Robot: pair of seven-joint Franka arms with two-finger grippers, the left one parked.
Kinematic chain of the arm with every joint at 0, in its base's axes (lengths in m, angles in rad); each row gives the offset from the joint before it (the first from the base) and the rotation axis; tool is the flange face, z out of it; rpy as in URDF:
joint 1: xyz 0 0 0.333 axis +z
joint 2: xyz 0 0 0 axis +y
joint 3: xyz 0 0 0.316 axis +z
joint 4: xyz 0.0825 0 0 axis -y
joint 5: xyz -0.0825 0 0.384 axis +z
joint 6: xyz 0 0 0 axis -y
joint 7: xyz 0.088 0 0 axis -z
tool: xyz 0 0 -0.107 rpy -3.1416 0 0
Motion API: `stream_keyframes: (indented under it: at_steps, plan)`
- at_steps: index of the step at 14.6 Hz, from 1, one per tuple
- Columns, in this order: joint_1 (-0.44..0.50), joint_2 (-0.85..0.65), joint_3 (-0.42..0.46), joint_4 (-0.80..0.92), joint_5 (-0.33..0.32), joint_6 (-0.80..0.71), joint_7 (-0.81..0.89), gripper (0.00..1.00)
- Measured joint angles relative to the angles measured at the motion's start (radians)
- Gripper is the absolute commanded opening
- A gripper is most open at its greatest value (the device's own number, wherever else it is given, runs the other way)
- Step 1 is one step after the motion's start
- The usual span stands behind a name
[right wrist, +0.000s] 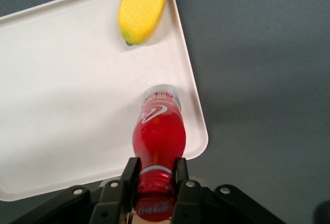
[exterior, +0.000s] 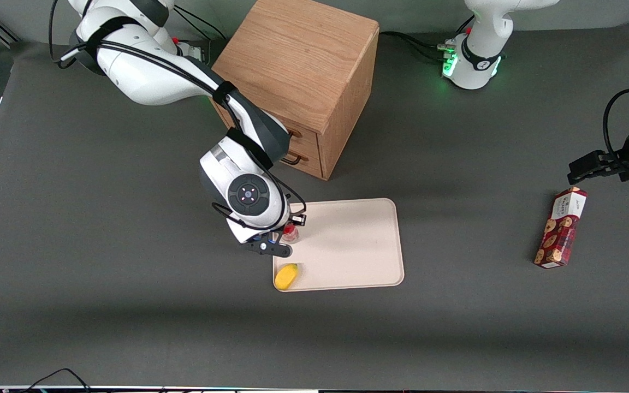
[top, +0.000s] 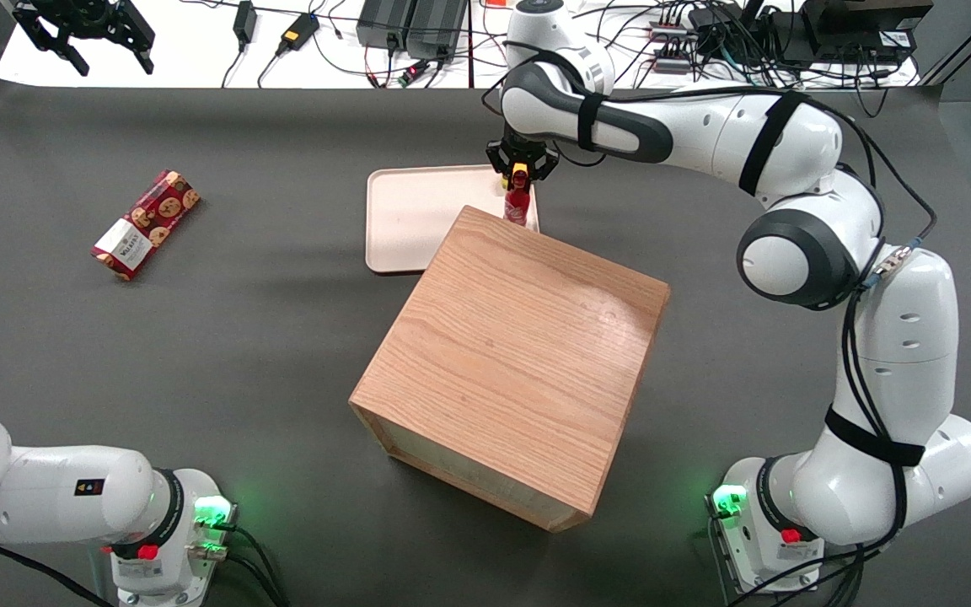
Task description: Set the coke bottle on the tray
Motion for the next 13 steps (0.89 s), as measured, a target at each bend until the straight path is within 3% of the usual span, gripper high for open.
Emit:
stream_keyframes:
  at_steps: [4,9,11,13]
  plan:
    - [0.003,0.000,0.001,0.009,-0.037,0.005,-0.018,1.00]
    - [0.004,-0.100,-0.021,0.002,-0.066,-0.100,-0.292,1.00]
    - [0.003,-0.187,-0.083,-0.034,-0.021,-0.132,-0.374,1.00]
    - [0.000,-0.293,-0.190,-0.088,0.088,-0.137,-0.469,1.00]
